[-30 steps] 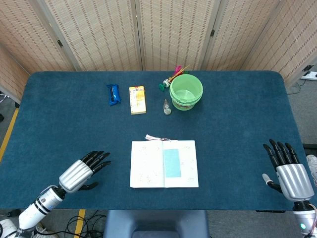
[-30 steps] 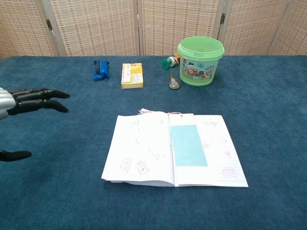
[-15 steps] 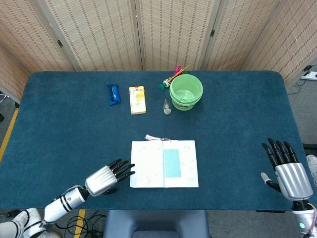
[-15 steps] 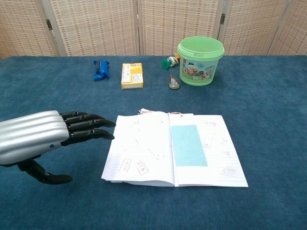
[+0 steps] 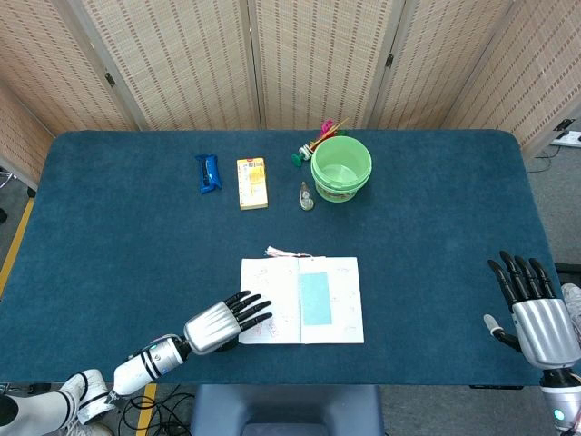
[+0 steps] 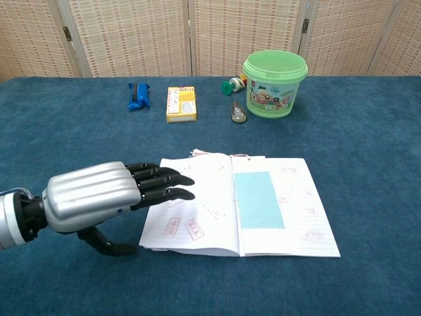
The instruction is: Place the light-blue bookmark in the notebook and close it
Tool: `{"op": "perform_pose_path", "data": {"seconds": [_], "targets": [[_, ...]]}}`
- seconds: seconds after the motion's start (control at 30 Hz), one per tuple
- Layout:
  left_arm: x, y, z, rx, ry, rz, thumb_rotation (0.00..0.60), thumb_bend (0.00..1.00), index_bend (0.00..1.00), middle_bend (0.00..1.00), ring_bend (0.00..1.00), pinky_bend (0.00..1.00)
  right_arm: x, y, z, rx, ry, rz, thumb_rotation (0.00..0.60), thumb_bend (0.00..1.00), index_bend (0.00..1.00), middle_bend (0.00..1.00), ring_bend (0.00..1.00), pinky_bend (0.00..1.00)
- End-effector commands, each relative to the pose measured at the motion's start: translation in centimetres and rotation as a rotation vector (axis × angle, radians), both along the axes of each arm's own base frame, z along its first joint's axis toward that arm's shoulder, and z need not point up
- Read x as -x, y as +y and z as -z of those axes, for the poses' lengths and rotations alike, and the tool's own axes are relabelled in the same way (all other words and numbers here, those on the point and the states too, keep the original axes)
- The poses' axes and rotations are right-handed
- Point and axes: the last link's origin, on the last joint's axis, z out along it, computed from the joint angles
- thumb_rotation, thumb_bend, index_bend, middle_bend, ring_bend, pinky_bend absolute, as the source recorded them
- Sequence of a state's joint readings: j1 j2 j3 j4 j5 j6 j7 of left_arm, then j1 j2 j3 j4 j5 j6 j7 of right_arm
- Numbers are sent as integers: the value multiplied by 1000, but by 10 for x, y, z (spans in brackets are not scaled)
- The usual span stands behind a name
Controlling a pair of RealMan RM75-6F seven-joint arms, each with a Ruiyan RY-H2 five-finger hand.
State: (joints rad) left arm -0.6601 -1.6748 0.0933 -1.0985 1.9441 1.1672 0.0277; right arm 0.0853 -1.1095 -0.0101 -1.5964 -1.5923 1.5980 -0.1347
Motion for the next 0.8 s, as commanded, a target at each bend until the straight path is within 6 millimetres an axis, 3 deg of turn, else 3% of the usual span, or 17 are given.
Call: {"op": "perform_pose_path", "data": {"seconds": [0.03,0.8], "targets": [[-3,0,6,1,-1,1,600,269,71,58,35,153,1,1,-1,3,-1,0,600,189,0,0,0,0],[-25,11,36,4,-98,-58,600,269,111,58,35,152,7,5,-10,39,-3,16,600,189,0,0,0,0]]}}
